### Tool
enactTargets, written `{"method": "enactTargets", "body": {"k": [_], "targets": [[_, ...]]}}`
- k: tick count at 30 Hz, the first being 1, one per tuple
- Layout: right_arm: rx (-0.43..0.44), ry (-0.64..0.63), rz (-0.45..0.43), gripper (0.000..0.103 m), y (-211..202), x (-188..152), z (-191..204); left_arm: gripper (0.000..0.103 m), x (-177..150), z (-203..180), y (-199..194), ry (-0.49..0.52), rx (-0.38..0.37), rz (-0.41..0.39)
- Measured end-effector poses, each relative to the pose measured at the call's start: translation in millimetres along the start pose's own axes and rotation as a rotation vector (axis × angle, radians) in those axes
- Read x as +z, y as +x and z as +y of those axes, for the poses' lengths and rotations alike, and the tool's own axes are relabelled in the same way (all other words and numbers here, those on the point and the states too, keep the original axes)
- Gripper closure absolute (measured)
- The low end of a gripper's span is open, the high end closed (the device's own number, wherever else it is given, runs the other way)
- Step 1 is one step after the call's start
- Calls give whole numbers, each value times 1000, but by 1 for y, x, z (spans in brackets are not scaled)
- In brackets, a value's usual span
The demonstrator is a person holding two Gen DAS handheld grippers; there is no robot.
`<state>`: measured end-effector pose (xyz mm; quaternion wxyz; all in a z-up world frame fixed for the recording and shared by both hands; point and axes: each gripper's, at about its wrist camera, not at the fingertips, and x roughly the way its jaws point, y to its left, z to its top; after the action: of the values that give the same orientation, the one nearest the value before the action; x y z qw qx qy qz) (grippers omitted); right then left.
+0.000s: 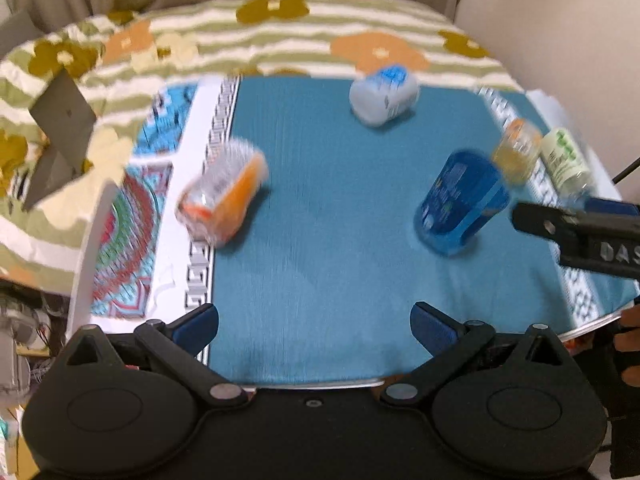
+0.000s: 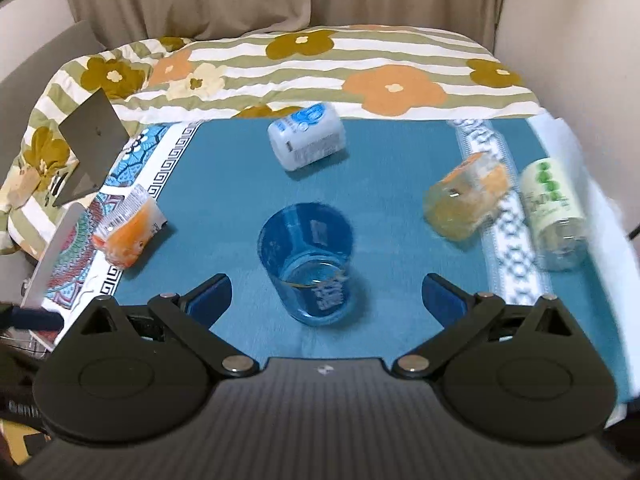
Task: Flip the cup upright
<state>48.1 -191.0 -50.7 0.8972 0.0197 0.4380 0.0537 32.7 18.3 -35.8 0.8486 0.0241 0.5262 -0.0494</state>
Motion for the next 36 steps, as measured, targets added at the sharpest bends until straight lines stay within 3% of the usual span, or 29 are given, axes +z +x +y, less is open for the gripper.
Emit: {"method": "enactTargets", "body": {"k": [6, 12, 36], "targets": [[-52, -24, 16, 0, -47, 6, -24, 0, 3, -7, -38, -21, -6, -86], [-91, -17, 63, 0, -66, -5, -41, 0, -3, -20, -57, -7, 14, -154], [-113, 17, 86, 0, -77, -22, -56, 0, -18, -33, -66, 13, 73, -182]]}}
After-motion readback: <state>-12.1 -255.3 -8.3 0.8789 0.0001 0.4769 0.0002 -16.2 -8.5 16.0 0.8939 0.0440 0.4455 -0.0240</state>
